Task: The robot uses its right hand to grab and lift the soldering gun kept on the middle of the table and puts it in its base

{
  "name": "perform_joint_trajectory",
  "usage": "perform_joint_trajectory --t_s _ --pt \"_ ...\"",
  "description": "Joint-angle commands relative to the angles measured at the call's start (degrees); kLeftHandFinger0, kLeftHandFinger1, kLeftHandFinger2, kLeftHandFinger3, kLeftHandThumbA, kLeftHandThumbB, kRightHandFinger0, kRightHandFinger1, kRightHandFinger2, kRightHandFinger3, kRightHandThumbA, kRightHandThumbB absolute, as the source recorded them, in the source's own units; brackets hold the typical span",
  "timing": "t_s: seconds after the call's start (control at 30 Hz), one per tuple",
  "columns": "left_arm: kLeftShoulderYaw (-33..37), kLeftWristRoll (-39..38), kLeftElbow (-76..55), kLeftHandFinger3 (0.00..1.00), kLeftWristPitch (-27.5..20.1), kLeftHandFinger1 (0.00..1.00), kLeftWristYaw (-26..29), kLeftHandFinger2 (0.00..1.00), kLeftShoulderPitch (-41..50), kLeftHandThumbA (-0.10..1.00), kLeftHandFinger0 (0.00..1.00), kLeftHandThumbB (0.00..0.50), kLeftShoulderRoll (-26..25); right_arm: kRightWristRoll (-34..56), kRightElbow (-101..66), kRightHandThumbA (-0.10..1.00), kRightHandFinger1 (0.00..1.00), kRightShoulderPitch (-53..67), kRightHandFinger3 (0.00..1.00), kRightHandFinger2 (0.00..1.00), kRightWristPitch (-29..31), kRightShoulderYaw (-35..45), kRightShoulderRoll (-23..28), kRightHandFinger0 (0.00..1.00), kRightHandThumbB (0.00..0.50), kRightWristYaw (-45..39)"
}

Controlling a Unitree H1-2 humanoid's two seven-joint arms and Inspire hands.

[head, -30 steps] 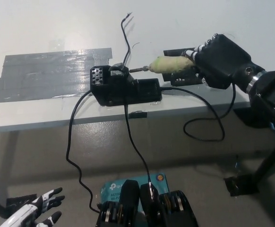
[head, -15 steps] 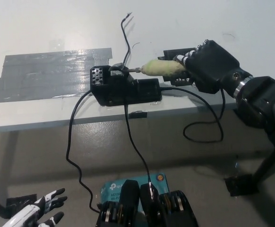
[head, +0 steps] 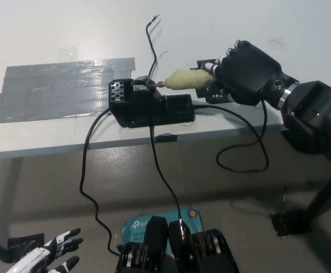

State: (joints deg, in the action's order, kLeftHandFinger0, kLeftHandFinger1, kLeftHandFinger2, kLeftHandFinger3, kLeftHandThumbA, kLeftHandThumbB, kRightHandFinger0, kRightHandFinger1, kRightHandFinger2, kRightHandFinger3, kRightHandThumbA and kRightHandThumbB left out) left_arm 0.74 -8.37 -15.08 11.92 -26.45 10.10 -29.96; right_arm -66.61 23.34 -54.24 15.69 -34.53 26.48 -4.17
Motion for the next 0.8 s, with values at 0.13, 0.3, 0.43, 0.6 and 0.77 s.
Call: perform_joint_trajectory --t_s 0.13,0.3,0.43,0.6,0.77 --pt "0.9 0.3 -1.5 1.0 -0.1 1.0 -1.0 1.0 0.0 0.67 1.0 0.249 -1.3 -1.6 6.1 -0.04 0.01 -7.7 0.19 0.29 4.6 -1.7 1.6 0.0 0.225 5.9" --pt "2.0 1.1 -1.2 1.0 -1.2 1.0 -1.0 1.0 -0.2 0.65 1.0 0.2 -1.3 -4.6 10.3 -0.03 0.0 -9.5 0.18 0.16 3.5 -4.4 0.0 0.0 0.268 9.9" --pt "2.9 1.7 -0.6 1.0 -3.0 1.0 -1.1 1.0 -0.4 0.62 1.0 0.17 -1.0 -3.1 16.7 -0.1 0.0 -11.2 0.16 0.31 3.5 -5.6 -2.5 0.0 0.234 11.7" --pt "3.6 2.3 -0.6 1.0 -2.9 1.0 -0.9 1.0 -0.6 0.65 1.0 0.198 -0.7 -2.9 24.0 -0.07 0.0 -12.4 0.16 0.36 3.9 -7.7 -5.9 0.0 0.218 15.3" --pt "4.4 3.1 -1.5 1.0 -2.4 1.0 -0.4 1.0 -0.5 0.64 1.0 0.189 -0.5 -4.0 25.6 -0.05 0.0 -11.9 0.01 0.37 4.0 -10.7 -7.4 0.0 0.162 18.6"
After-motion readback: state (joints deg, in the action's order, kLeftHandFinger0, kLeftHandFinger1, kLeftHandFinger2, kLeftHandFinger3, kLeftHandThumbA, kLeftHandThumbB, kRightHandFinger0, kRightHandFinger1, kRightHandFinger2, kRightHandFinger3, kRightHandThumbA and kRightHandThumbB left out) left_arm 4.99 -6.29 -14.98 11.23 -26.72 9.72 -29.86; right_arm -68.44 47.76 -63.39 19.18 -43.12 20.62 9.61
